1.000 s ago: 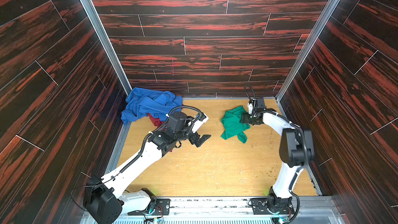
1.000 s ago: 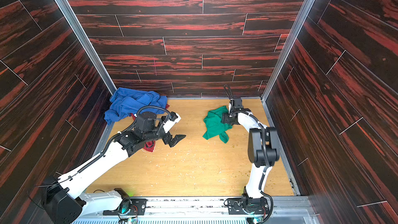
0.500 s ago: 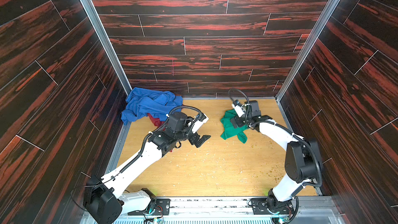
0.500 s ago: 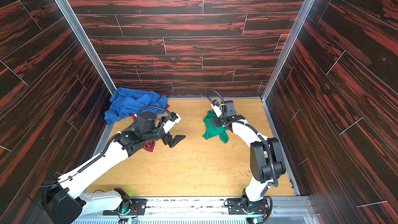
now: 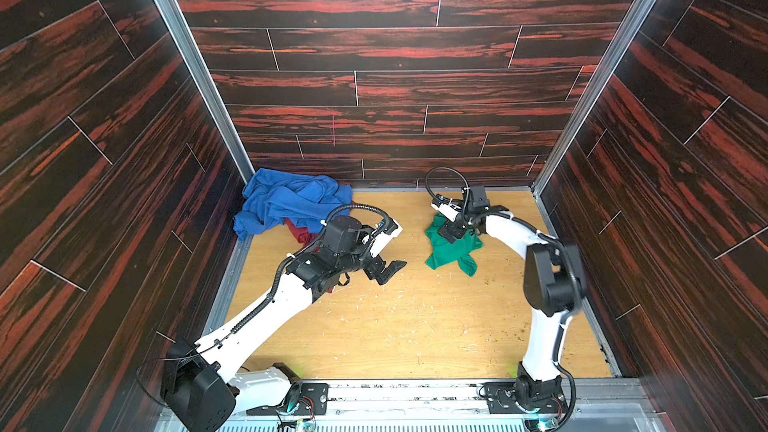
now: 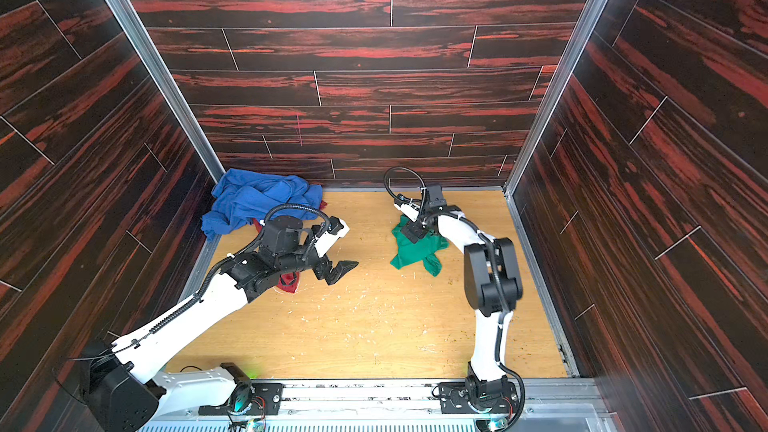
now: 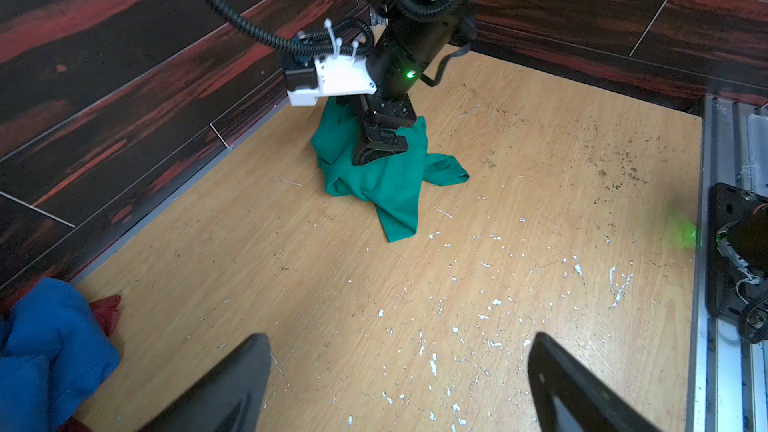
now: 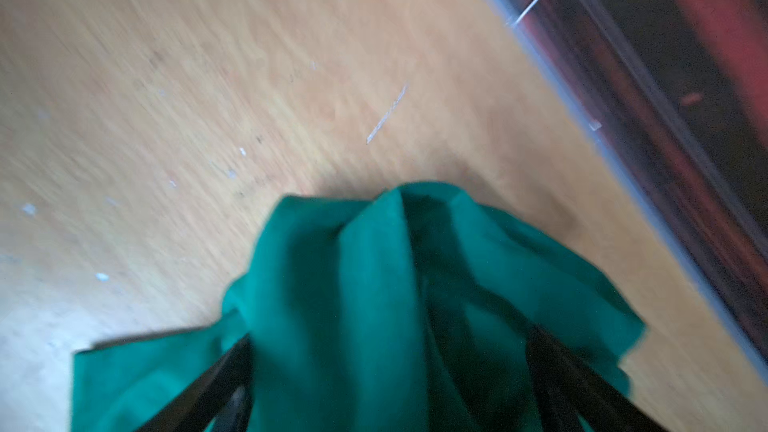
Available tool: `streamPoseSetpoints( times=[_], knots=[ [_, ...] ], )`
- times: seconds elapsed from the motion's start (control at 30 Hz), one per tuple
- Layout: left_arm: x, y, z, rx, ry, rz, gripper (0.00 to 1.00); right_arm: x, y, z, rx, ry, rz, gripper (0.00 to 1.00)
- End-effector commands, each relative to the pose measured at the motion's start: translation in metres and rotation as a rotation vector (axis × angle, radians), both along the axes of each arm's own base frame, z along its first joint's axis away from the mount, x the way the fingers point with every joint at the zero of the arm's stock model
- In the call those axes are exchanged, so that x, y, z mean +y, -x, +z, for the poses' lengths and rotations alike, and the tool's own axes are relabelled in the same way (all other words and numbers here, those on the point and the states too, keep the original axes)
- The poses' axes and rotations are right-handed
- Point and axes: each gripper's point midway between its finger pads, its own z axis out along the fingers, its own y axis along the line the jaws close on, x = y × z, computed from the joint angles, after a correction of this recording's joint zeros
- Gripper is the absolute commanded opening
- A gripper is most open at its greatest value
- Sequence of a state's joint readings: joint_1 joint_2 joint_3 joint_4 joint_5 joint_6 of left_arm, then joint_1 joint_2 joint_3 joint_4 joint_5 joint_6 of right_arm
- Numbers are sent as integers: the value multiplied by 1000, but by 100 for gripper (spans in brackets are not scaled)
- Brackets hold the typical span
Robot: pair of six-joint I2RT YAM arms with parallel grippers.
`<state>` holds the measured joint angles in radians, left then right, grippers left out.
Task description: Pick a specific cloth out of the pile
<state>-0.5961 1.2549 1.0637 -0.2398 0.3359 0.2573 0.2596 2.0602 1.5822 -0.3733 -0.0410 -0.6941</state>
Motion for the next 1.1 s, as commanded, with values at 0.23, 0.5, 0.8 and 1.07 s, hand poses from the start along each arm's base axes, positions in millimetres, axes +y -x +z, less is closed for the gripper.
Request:
streamPoseSetpoints(
  times=[0.23, 0.5, 0.8, 1.07],
  knots=[
    [-1, 3, 6, -15, -2, -15, 99, -25, 34, -71, 308, 110, 11, 99],
    [0, 4, 8, -19, -2, -17, 99, -18, 47, -87, 466, 90, -10, 96],
    [2, 4, 9, -30, -11, -12, 99, -12, 37, -95, 548, 51, -48, 37],
    [5, 3, 10, -43, -17, 2, 99, -14, 14, -55, 469, -35, -129, 0]
  ],
)
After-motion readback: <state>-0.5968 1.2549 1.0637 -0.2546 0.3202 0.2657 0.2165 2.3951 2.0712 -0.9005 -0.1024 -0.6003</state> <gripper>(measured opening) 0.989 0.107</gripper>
